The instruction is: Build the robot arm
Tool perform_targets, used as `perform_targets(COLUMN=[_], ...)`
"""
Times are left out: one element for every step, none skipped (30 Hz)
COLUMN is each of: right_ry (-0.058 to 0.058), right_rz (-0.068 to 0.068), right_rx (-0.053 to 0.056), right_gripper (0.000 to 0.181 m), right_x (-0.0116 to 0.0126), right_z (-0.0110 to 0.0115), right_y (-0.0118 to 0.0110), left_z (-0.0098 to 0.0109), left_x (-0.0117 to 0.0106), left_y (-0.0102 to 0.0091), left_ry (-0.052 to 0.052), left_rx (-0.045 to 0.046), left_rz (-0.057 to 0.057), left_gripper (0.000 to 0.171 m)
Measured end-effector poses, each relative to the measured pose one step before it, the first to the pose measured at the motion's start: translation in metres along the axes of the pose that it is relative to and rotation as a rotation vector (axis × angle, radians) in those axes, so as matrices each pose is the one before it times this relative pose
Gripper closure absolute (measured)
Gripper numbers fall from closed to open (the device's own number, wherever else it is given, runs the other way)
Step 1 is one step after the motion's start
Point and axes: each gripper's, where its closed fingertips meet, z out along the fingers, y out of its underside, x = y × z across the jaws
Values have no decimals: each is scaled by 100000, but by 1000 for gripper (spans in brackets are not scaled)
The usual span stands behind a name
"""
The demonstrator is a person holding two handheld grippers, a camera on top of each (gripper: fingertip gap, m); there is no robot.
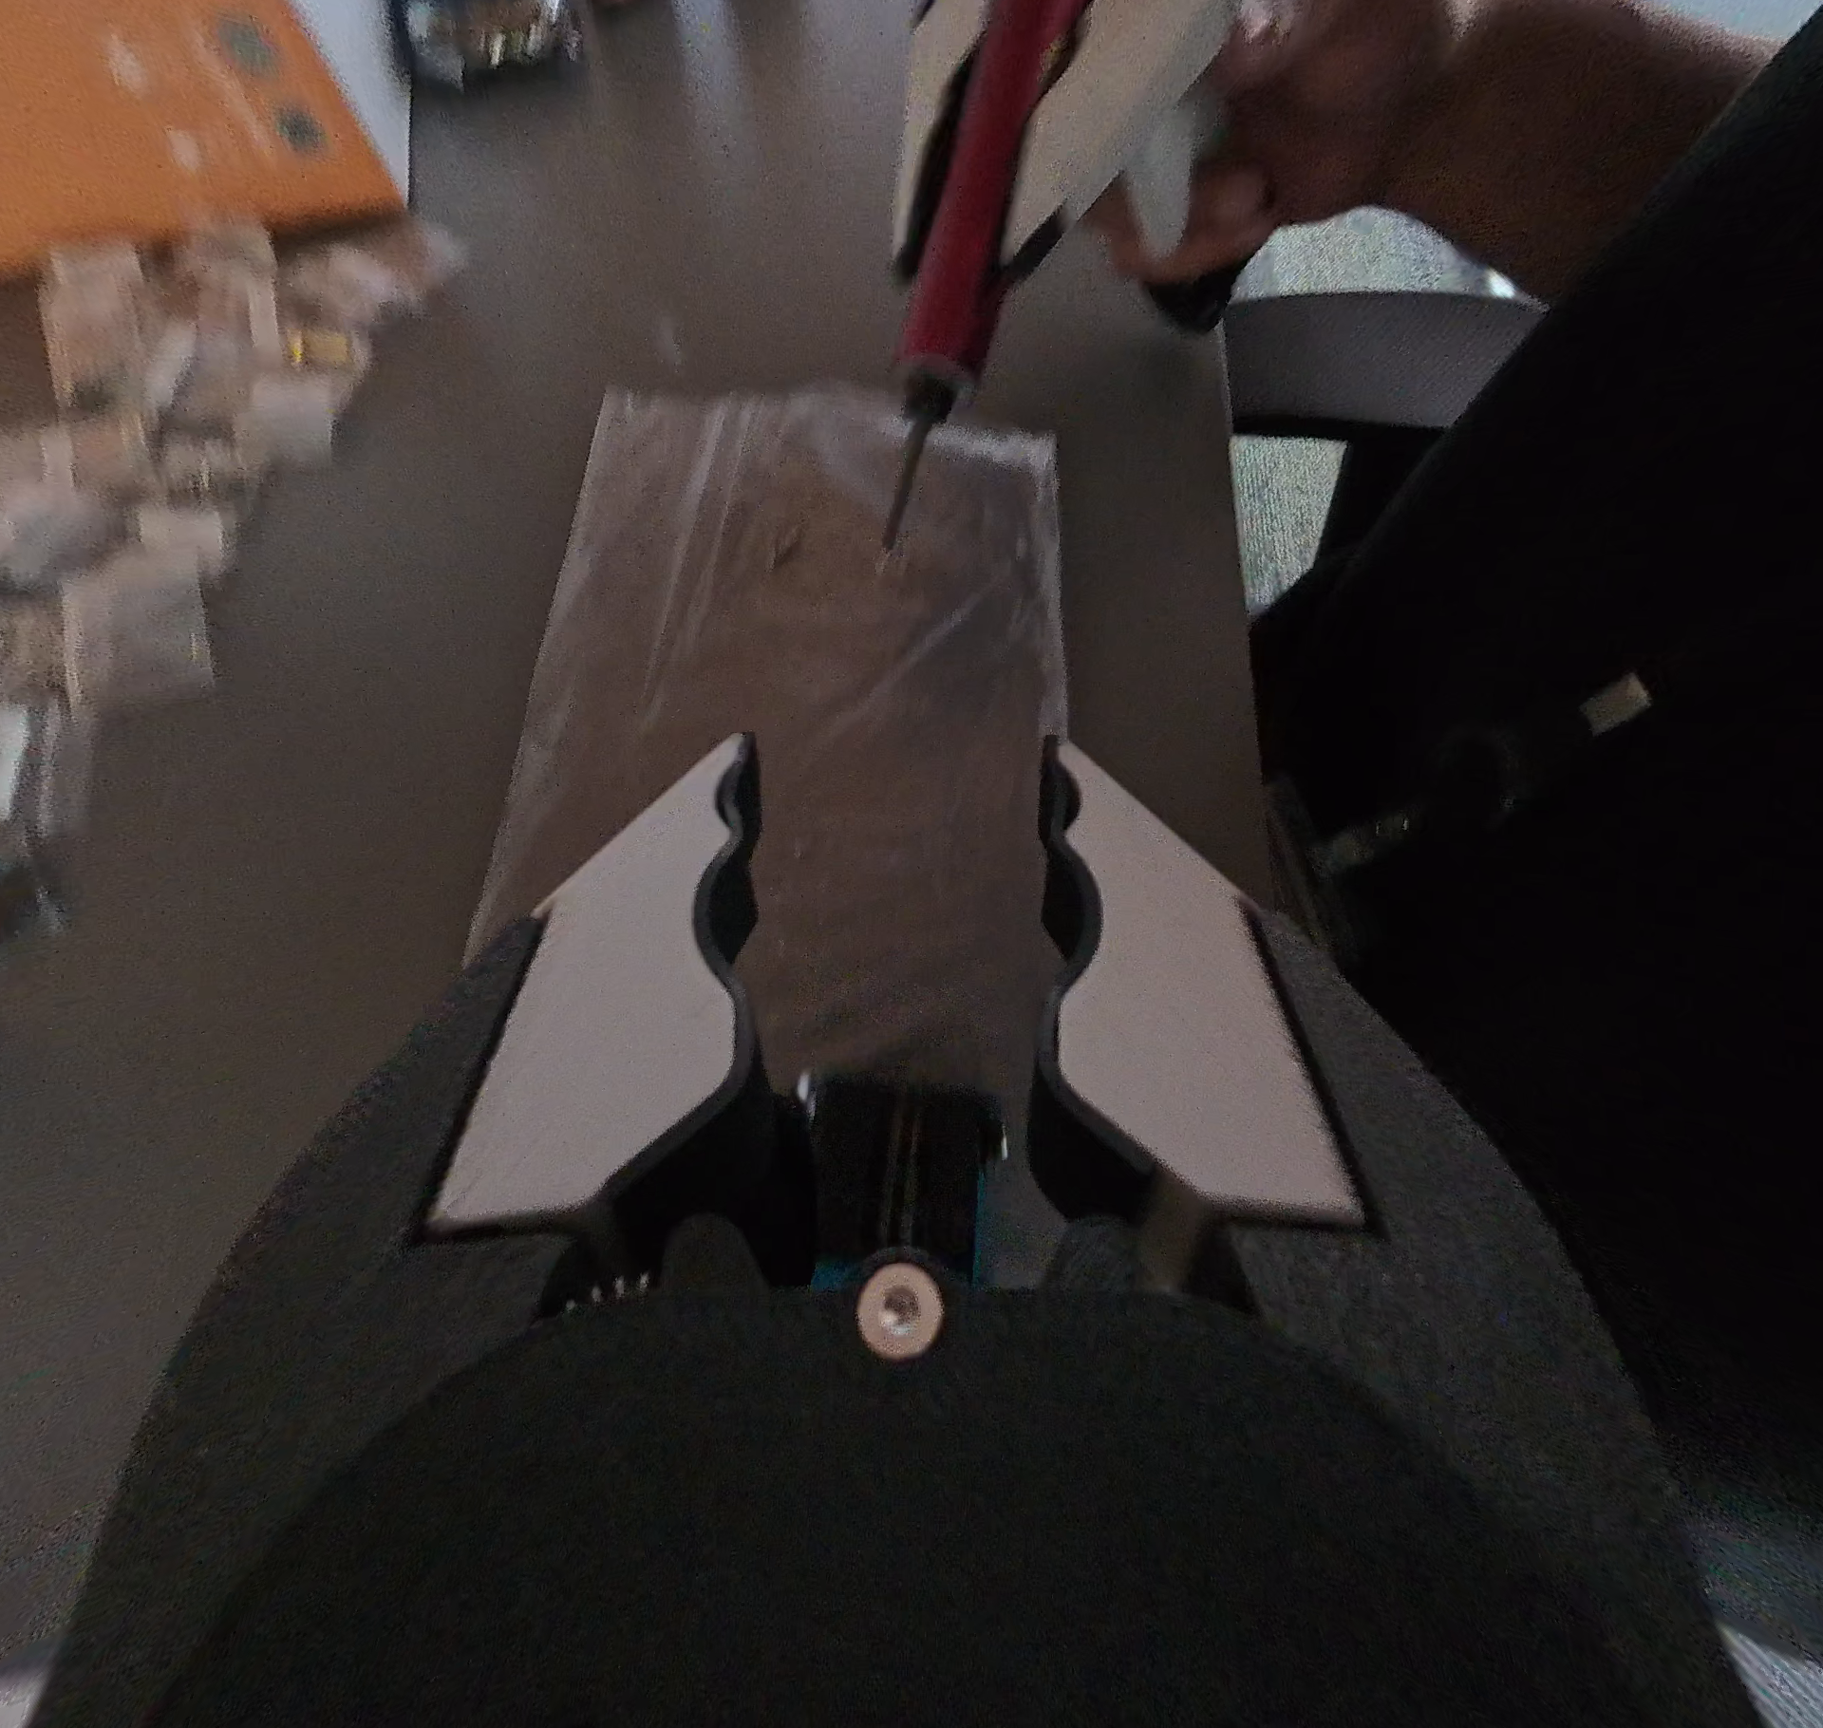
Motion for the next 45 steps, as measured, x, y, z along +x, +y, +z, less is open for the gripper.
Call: perform_targets(right_ry=[320, 279, 238, 930, 1761, 1289, 73, -536, -300, -159, -14, 92, 15, 343, 174, -67, 286, 524, 62, 269, 1204, 1850, 1359, 1562, 676, -295, 1692, 2442, 973, -854, -1553, -2082, -297, 391, -389, -594, -355, -876, -435, 1699, -251, -940, -1361, -1162, 1283], right_rz=[-114, -264, -401, -742, -404, 419, 812, 840, 833, 731, 291, 72, 375, 327, 206, -30, -399, -470, -201, -294, -714, -1264, -1628, -1356, -1182, -1295, -2515, -3163, -2247, -1434, -1183, -1646, -1721, -2420, -2089, -1386, -993, -684, -406, -1228, -1310, 211, 896, 617, 66], right_rx=[-122, -777, -1369, -952, -498, -447, -80, 557, 749, 299, 233, 365, -29, -94, -381, -841, -392, -127, -367, -726, -840, -1533, -1866, -2060, -2690, -3466, -3086, -2243, -2108, -2194, -2419, -3006, -2343, -2022, -2765, -3253, -2749, -2179, -2442, -1695, -1102, -1877, -1456, -708, -1700], right_gripper=[159, 159, 159, 159, 159, 158, 158, 158, 159, 159, 159, 159, 159, 159, 159, 159, 159, 159, 159, 159, 159, 155, 152, 151, 150, 151, 152, 151, 151, 151, 151, 148, 147, 147, 147, 147, 148, 148, 150, 159, 159, 160, 160, 160, 161], right_x=[54, -8, -72, 3, 157, 145, 4, -63, -21, 4, 18, 40, 62, 143, 137, 108, 138, 195, 142, 186, 334, 433, 382, 410, 280, 100, 337, 425, 203, -30, -85, -154, 85, 151, 55, 63, 91, -5, 36, 330, 39, 64, 64, 101, 487], right_z=[116, 126, 144, 134, 131, 137, 128, 138, 120, 117, 96, 59, 36, 9, -26, -75, -171, -334, -500, -671, -787, -805, -776, -723, -592, -440, -386, -370, -359, -303, -140, 91, 285, 391, 509, 557, 534, 476, 428, 278, 170, 114, 123, 134, 62], right_y=[-75, 8, 101, 65, 27, 43, 34, -33, -65, -9, -13, -51, 4, 39, 100, 185, 119, 47, 44, 88, 99, 184, 245, 259, 341, 440, 325, 119, 50, 40, 87, 185, 6, -82, 41, 197, 165, 144, 215, 159, 173, 391, 419, 409, 573], left_z=[800, 816, 833, 819, 744, 675, 573, 474, 337, 227, 182, 207, 214, 193, 175, 167, 163, 148, 92, 67, 94, 116, 127, 120, 127, 155, 233, 280, 249, 227, 205, 143, 145, 178, 188, 218, 211, 176, 173, 175, 200, 223, 233, 217, 117], left_x=[110, -21, -97, -227, -2, -80, -355, -300, -171, -183, -14, 126, 158, 187, 176, 91, 54, -106, -280, -292, -188, -66, 17, -60, -135, -61, 141, 145, 134, 214, 156, -16, 38, 107, 37, 2, 45, 103, 135, 171, 160, 220, 392, 492, 364], left_y=[-1142, -922, -625, -398, -340, -257, -202, -264, -318, -358, -319, -119, 66, 131, 101, 104, 113, 195, 212, 246, 275, 205, 31, -118, -197, -199, -85, 2, -79, -134, -150, -268, -217, -184, -142, -61, -82, -153, -199, -199, -146, -79, -57, -25, 16], left_ry=[-1733, -2462, -3200, -4873, -4379, -5257, -6918, -5901, -4148, -3360, -1700, -586, -425, -250, -240, -373, -54, -515, -1323, -1272, -554, -265, -221, -923, -1583, -1202, -28, -296, -749, -130, -405, -1658, -761, 234, -459, -713, -218, 104, 324, 269, -162, 1, 1407, 2820, 2568], left_rx=[2719, 1979, 644, -515, -586, -941, -1240, -330, 368, 898, 1039, 28, -892, -1101, -954, -1006, -1083, -1192, -931, -758, -1002, -679, -24, 463, 815, 680, -425, -1025, -293, -23, -23, 497, 3, -82, -32, -623, -495, 114, 293, 103, -132, -136, 84, -169, -218], left_rz=[4575, 4463, 5019, 5703, 6354, 6806, 6854, 6038, 4529, 2726, 1592, 1463, 2201, 2786, 2518, 2030, 1584, 1120, 1229, 1440, 1730, 2264, 2278, 1637, 1675, 2443, 2893, 3105, 3214, 2560, 2132, 2374, 1811, 1402, 1995, 2053, 1558, 1043, 520, 336, 585, 402, -1321, -3672, -4219], left_gripper=[122, 124, 124, 124, 122, 123, 123, 123, 124, 128, 134, 138, 142, 145, 151, 151, 151, 151, 151, 151, 152, 152, 152, 152, 152, 152, 152, 152, 152, 152, 152, 152, 152, 152, 152, 152, 152, 152, 152, 152, 152, 152, 152, 151, 151])
